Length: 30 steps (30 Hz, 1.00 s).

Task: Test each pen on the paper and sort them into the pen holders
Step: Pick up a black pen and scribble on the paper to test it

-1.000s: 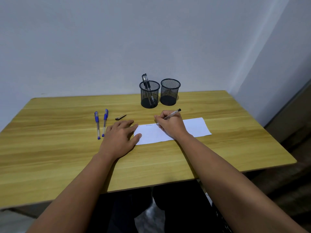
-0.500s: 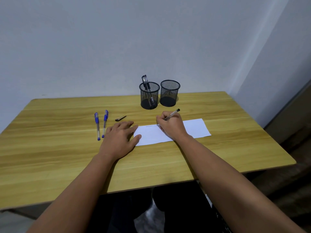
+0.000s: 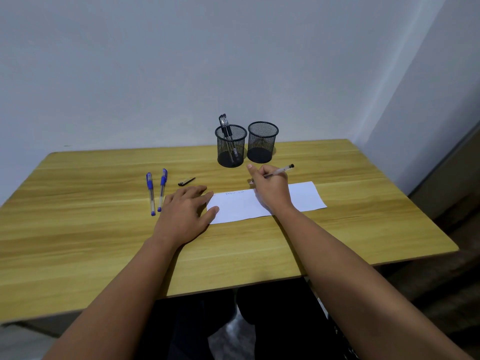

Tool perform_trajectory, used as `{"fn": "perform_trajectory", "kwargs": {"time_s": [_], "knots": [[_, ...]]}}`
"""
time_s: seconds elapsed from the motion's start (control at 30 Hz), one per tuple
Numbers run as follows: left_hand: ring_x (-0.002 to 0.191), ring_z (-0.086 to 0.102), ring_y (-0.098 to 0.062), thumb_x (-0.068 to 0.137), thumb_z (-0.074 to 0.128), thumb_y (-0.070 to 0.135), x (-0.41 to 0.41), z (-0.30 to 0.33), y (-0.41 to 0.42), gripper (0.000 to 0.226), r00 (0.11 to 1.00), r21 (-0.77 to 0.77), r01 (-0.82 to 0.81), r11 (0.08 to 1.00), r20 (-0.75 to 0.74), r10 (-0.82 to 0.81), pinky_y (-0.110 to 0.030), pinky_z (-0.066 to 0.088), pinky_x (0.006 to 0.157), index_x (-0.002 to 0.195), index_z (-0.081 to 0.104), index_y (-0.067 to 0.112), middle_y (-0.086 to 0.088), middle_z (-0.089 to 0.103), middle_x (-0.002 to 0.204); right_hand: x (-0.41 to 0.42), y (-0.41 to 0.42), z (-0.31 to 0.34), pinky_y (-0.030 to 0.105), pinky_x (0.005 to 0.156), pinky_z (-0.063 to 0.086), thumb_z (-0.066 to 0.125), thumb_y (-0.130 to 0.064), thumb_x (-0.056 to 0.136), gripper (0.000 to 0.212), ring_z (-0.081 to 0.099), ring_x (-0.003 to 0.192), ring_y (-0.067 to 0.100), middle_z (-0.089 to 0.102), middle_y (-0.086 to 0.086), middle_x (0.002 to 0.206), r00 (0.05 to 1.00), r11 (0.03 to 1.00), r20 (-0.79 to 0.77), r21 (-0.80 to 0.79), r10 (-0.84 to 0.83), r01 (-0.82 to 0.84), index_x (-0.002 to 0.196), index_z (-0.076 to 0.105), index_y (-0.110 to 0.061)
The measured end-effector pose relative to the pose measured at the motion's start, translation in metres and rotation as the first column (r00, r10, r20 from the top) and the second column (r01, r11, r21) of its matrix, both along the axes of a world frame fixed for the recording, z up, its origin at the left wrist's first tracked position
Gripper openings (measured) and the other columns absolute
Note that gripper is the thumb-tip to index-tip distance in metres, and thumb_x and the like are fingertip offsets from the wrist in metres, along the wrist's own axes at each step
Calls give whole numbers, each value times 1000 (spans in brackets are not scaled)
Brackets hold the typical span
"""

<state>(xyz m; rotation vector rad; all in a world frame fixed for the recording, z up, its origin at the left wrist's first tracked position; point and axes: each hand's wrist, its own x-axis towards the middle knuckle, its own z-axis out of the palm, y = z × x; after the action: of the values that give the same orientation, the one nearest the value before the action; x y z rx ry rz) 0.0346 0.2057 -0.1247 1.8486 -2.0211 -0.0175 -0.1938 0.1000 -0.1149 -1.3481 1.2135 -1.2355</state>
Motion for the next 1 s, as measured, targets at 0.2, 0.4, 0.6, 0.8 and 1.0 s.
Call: {"fn": "perform_trajectory", "kwargs": {"time_s": [0.2,0.4,0.6,0.8,1.0], "knots": [[140,38,-17,92,38,67,0,-1,0,60,1000,-6,6,1000,4,-6,-48,33,109,140,59,37,12,51,149,2,2,0,46,70,59,76,-53,93,52,60,65,19,65,17,67,997,999,-58,-13,42,-43,66,68,-10],[140,39,-17,92,37,67,1,-2,-1,61,1000,-9,8,1000,7,-8,-48,34,109,140,59,36,12,51,149,1,0,-4,38,57,48,70,-20,99,43,57,56,29,57,31,65,997,1000,-74,9,26,-25,67,48,-1],[140,39,-17,91,37,67,1,-2,-1,61,1000,-11,7,1000,-2,-7,-49,34,108,139,59,36,12,51,149,1,0,-7,36,54,48,71,-16,97,40,60,54,29,60,40,75,993,998,-104,1,58,-59,72,51,8],[140,39,-17,91,38,67,0,-1,-1,61,1000,-11,5,1000,-6,-5,-48,34,108,138,60,35,12,52,149,2,-2,-7,32,50,45,73,-12,97,39,56,53,27,55,33,63,990,996,-110,-2,84,-85,72,53,9],[139,40,-18,91,39,66,1,-1,-1,60,1000,-15,3,1000,-8,-3,-48,35,108,138,61,35,11,53,148,3,0,-7,32,49,44,70,-12,94,37,57,49,27,51,22,55,987,999,-152,-16,44,-47,70,51,8]]}}
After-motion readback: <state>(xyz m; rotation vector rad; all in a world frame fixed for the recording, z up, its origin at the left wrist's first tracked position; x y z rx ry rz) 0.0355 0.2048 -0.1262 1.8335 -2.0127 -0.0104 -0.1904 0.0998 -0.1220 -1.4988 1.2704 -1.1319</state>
